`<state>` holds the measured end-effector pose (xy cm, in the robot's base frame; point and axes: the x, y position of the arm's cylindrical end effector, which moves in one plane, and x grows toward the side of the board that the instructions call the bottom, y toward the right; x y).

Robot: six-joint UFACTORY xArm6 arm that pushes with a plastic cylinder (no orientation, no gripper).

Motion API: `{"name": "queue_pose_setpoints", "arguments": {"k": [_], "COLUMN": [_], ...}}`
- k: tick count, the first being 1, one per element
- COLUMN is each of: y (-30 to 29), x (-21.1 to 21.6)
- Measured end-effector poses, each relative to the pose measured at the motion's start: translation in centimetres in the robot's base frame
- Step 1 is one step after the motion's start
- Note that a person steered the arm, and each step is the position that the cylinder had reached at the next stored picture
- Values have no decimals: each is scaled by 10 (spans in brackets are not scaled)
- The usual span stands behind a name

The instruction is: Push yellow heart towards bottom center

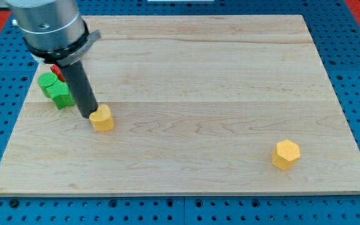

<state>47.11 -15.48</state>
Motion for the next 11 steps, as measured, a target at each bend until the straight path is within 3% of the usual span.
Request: {"name": "queue_pose_setpoints", "arguments": {"k": [4, 6, 9, 11], "y": [77, 81, 134, 208], "x": [39, 81, 85, 81]}}
